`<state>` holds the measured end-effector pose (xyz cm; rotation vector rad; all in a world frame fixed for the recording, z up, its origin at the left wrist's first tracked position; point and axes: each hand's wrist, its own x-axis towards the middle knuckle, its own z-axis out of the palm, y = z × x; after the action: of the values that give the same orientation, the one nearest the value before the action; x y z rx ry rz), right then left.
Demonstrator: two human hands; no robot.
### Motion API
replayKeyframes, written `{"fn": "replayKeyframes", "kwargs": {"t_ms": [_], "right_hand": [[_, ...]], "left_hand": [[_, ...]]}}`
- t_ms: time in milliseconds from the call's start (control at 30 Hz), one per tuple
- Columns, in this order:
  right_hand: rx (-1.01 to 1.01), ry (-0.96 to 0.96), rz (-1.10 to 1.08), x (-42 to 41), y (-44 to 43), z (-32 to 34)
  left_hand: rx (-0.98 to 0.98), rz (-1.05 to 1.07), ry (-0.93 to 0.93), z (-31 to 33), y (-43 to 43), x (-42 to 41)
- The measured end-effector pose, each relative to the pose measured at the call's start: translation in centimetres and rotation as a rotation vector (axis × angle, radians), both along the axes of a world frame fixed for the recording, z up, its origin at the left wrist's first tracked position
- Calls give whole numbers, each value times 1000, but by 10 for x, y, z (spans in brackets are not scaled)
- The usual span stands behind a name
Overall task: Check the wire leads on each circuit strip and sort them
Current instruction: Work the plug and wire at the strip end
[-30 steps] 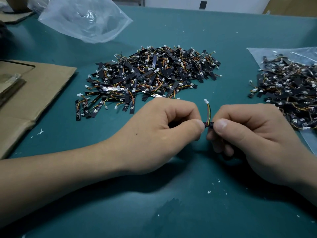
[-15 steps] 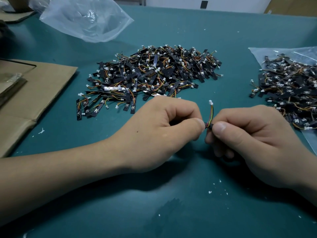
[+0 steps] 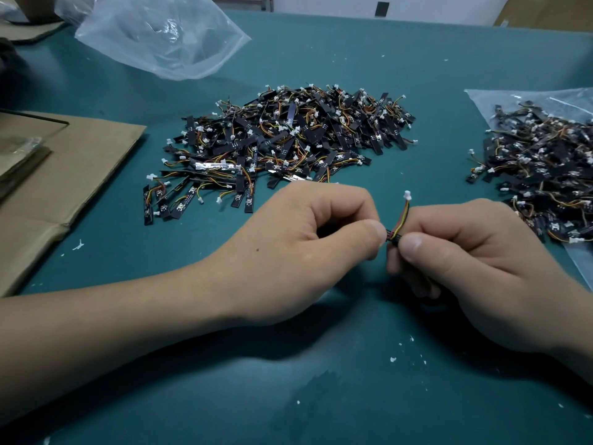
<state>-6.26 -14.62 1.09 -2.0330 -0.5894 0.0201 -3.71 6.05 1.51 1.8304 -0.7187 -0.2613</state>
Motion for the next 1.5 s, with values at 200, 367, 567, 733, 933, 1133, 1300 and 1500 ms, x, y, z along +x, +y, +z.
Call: {"fn": "replayKeyframes", "kwargs": {"t_ms": [200,367,567,733,933,1133,1300,1500], "right_hand": [[-20,-28,-3,0,0,0],[-19,-23,5,0,0,1],[-33,-37,-28,-2,1,1],[-34,-26,-12,0,1,1],[-48,-59,-24,-2,1,1],[-40,-65,16,1,0,1],[-7,-47,24,1,-2,0],[-21,-46,26,0,-1,2]], "left_hand": [[6,16,-9,0,-1,0],[3,14,-24,0,-1,-1],[-43,38,-22,0,0,1],[-50,62,-49,-2,-1,0],[-57,47,-37,0,0,-1],[-71,34,-38,1,-1,0],[-74,12,-33,1,0,-1],[-99,52,-71,-1,0,0]]}}
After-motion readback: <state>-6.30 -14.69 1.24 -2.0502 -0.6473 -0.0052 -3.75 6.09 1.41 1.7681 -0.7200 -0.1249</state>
